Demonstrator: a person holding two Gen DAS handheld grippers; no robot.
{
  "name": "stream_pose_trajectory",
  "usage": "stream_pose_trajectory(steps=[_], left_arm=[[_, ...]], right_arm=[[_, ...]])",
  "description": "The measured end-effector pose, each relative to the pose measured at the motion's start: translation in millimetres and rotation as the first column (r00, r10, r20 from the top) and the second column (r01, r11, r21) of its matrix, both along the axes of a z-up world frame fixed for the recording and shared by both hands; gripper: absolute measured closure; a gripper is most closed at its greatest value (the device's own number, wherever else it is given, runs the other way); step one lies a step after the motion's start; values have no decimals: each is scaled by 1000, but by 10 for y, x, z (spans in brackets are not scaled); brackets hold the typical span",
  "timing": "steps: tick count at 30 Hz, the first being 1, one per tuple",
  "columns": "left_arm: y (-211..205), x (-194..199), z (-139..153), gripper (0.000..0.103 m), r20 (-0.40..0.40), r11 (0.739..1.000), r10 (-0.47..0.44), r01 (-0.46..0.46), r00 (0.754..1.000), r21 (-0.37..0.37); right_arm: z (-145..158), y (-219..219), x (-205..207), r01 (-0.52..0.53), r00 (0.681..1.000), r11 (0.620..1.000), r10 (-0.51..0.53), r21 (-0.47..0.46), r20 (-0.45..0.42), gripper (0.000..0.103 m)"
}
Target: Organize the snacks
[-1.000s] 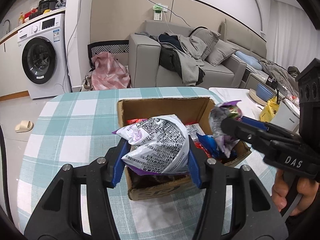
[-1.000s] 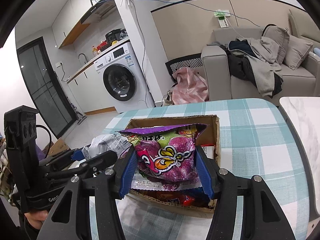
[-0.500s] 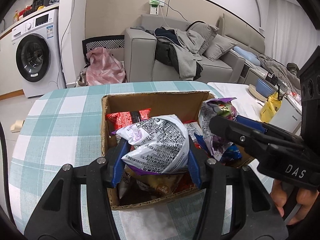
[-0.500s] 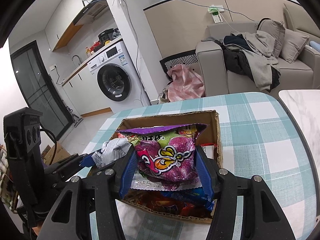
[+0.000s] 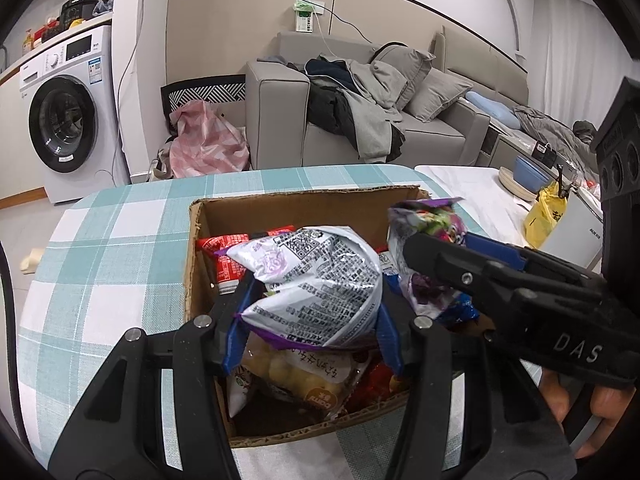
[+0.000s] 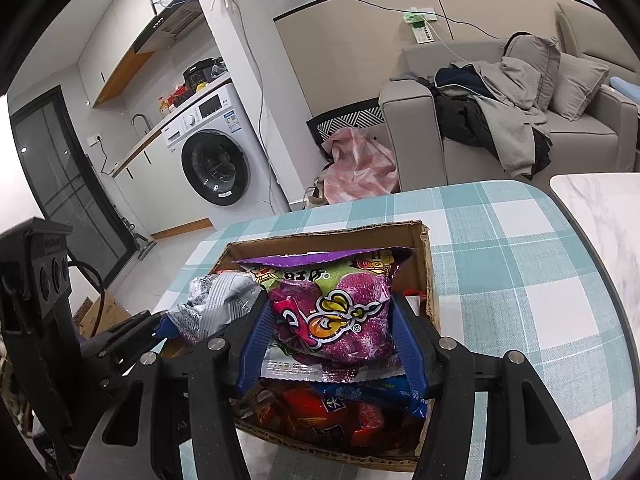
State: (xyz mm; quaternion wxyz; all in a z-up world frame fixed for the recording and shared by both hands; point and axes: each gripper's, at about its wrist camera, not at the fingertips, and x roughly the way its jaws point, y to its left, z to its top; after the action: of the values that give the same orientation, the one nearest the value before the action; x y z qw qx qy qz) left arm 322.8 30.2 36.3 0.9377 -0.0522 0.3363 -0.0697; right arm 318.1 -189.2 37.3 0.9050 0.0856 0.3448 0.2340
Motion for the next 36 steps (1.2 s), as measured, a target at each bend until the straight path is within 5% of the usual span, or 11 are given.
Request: stream_pose_trajectory(steps=[4,7,15,36], left_arm=[[-21,-48,23,52,10,1000,7,-7,1000,1],[-2,-110,43,41,21,999,32,-32,999,12],[169,-347,178,1,43,997,74,-72,996,-33],[430,-1490,687,1,164,994,103,-97,981,-41]], right_arm=[[18,-4,0,-8,1000,1000,8,-1,1,43],[61,-37,-41,-7,1000,1000,7,0,22,23],[249,-185,-179,-10,998,1000,8,23,70,3],[673,-367,-1053,-52,973,999,53,-13,226,0]])
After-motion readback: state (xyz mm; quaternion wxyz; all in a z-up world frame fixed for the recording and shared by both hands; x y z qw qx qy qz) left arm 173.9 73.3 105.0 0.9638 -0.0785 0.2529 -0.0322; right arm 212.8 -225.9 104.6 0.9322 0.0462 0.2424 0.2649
